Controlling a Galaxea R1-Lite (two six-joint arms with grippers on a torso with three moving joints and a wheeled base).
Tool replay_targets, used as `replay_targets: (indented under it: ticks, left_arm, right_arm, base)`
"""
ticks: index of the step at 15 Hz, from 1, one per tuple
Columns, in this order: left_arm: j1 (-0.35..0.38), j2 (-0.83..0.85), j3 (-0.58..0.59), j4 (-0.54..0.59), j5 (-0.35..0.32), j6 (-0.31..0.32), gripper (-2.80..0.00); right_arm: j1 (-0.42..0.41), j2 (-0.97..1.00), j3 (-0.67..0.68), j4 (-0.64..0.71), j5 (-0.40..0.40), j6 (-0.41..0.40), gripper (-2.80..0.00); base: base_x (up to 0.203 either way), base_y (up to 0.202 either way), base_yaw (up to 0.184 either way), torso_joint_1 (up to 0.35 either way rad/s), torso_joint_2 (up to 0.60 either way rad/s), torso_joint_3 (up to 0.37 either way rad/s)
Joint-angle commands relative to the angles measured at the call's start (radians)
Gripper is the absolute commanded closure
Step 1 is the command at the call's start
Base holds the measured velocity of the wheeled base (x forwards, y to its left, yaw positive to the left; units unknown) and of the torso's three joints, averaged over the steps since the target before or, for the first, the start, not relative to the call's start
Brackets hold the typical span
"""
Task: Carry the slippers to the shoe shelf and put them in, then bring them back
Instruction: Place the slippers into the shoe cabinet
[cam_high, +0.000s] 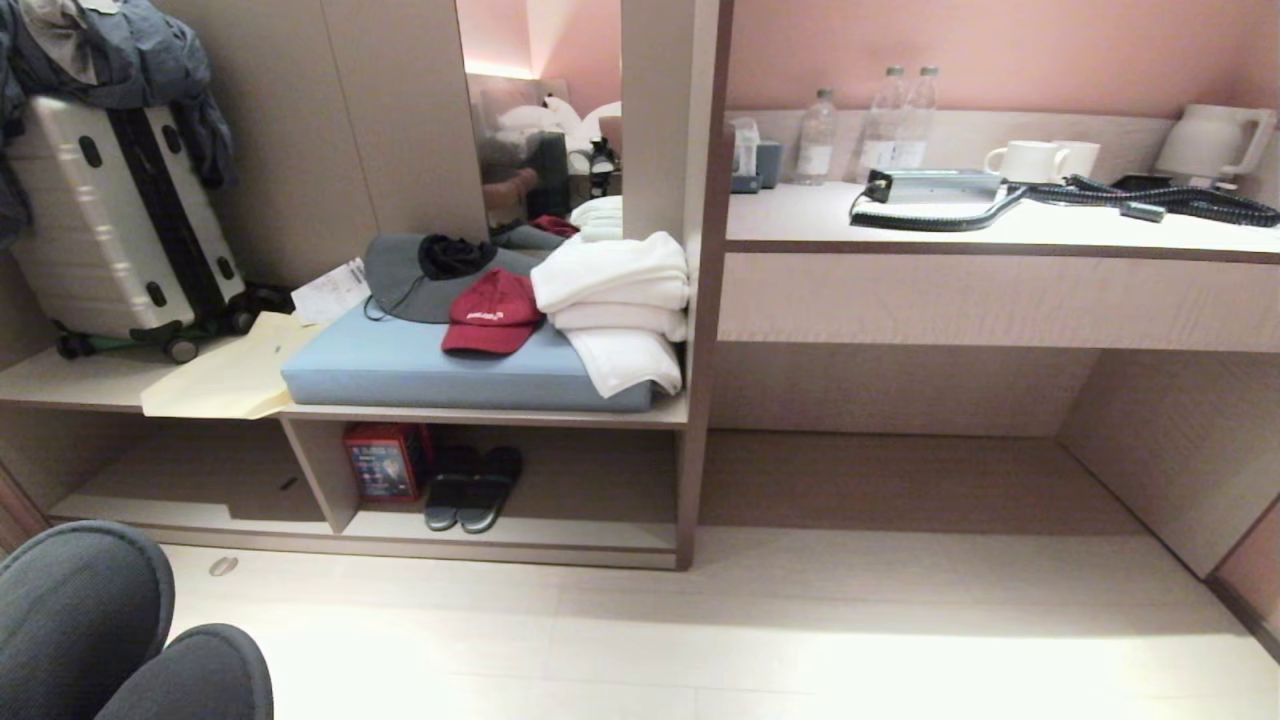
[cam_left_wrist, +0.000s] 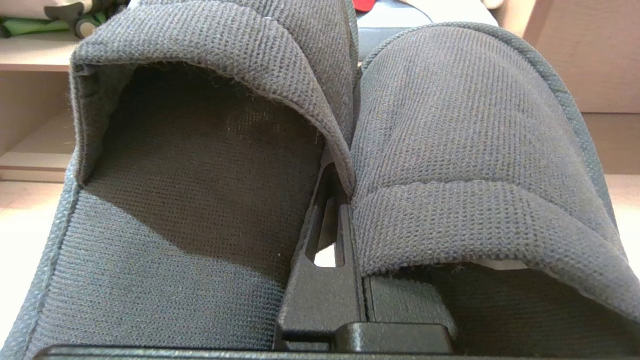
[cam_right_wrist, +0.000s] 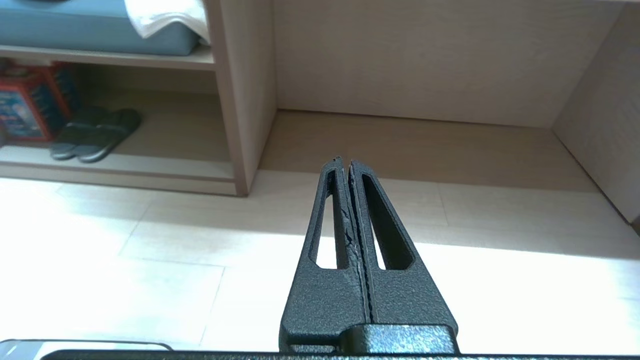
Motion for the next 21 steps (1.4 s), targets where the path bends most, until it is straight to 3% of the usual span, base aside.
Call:
replay_targets:
  ticks: [1,6,21]
  left_arm:
    - [0.001,0.000,0.002,0.000,0.000,-0.001,0.00]
    - [0.000,0.000,0.000,0.000,0.002,0.000,0.00]
    - [0.001,0.001,0.002,0.000,0.002,-0.007,0.00]
  right_arm:
    - [0.000,-0.002,0.000,0.000,-0.001,0.000,0.00]
    - [0.000,-0.002,0.000,0.000,0.000,-0.002,0.00]
    - [0.000,-0.002,0.000,0.000,0.000,-0.002,0.00]
  base:
    - [-0.116,0.000,0.002,-0.011,-0.01,0.003]
    - [0.000,0.000,0.000,0.003,0.00,-0.044]
    - [0.000,0.000,0.000,0.003,0.00,-0.197]
